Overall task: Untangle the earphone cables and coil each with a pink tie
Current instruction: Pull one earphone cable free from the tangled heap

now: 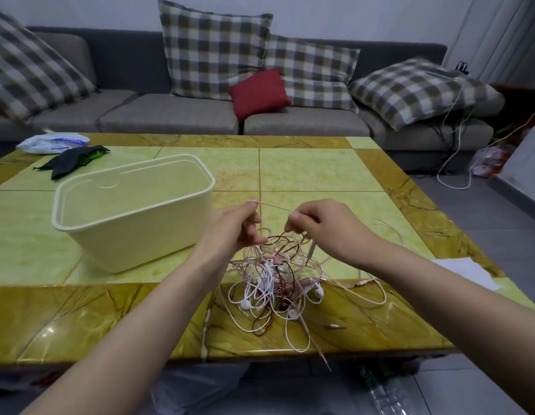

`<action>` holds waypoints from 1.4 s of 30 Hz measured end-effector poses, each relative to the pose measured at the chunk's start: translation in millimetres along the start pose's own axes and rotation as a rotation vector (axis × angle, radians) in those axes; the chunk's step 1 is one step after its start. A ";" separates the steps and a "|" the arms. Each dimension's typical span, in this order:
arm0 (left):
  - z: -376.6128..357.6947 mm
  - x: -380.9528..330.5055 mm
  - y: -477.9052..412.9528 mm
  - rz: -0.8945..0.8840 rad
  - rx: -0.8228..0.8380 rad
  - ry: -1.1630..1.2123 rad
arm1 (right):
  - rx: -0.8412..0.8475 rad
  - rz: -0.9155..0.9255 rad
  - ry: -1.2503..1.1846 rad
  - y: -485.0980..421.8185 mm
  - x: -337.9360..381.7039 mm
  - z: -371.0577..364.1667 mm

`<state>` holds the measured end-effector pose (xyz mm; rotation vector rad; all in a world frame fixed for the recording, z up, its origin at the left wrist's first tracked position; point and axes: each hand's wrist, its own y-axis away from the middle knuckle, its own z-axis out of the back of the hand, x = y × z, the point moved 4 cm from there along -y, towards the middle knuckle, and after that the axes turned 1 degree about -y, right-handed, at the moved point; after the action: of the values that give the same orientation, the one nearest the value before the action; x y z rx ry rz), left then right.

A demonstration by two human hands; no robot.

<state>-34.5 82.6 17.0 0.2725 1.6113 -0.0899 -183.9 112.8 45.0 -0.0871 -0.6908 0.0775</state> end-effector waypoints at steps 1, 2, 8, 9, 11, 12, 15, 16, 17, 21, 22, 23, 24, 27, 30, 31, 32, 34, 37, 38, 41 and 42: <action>1.5 -2.4 -0.6 -0.008 -0.001 -0.031 | -0.041 -0.011 -0.052 -1.4 0.4 4.3; 3.7 -4.0 -1.6 -0.029 -0.007 -0.108 | -0.075 -0.021 -0.114 -2.6 0.2 8.2; 7.3 -8.7 -9.4 -0.078 0.019 -0.454 | -0.123 -0.027 -0.366 -8.0 6.7 22.6; 6.9 -7.8 -11.4 -0.043 0.040 -0.437 | -0.133 -0.018 -0.341 -9.2 8.7 25.4; 7.0 -4.9 -15.2 0.000 0.078 -0.428 | -0.167 0.013 -0.242 -12.6 11.2 32.5; 7.3 -3.4 -16.8 0.004 0.092 -0.420 | -0.182 0.032 -0.202 -14.5 12.0 36.4; 5.2 -4.6 -20.9 0.012 0.103 -0.256 | -0.218 0.050 -0.113 -18.2 12.2 48.9; 4.3 -9.6 -22.0 0.005 0.086 -0.188 | -0.220 0.038 -0.082 -19.8 10.5 52.6; 3.3 -17.2 -22.7 -0.023 0.061 -0.164 | -0.214 0.023 -0.054 -21.3 8.4 55.8; -2.8 -62.1 -23.7 -0.357 -0.048 -0.504 | -0.198 -0.028 0.088 -25.9 -7.4 68.6; -6.1 -72.1 -23.0 -0.423 -0.063 -0.630 | -0.193 -0.044 0.122 -26.6 -12.3 70.2; -9.1 -81.4 -23.2 -0.468 -0.088 -0.741 | -0.184 -0.061 0.151 -26.8 -17.0 71.1; -13.1 -90.3 -24.1 -0.499 -0.108 -0.810 | -0.171 -0.079 0.176 -27.0 -21.4 71.0; -27.6 -106.2 -29.5 -0.407 0.015 -0.497 | -0.130 -0.102 0.174 -28.1 -28.1 67.4; -45.0 -107.0 -31.1 -0.205 0.237 -0.100 | -0.085 -0.108 0.181 -30.5 -29.4 63.3; -45.3 -105.0 -33.7 -0.227 0.233 -0.193 | -0.071 -0.115 0.195 -30.5 -31.2 62.8; -43.4 -103.8 -36.4 -0.293 0.202 -0.369 | -0.060 -0.126 0.212 -30.0 -34.7 63.3; -38.4 -102.4 -40.7 -0.468 0.114 -0.797 | -0.053 -0.158 0.254 -26.6 -44.7 67.3; -33.7 -85.1 -46.8 -0.523 0.151 -1.235 | -0.092 -0.188 0.291 -19.3 -58.1 75.2; -34.0 -76.2 -48.2 -0.492 0.199 -1.319 | -0.106 -0.193 0.308 -17.7 -60.2 76.6; -34.4 -43.9 -50.8 -0.329 0.371 -1.413 | -0.154 -0.207 0.331 -15.6 -63.8 79.2; -34.5 -32.6 -50.4 -0.260 0.432 -1.388 | -0.172 -0.216 0.323 -14.6 -65.1 80.6</action>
<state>-78.5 37.7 46.0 0.2330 0.2166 -0.6732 -284.7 96.2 67.2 -0.1851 -0.3800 -0.2002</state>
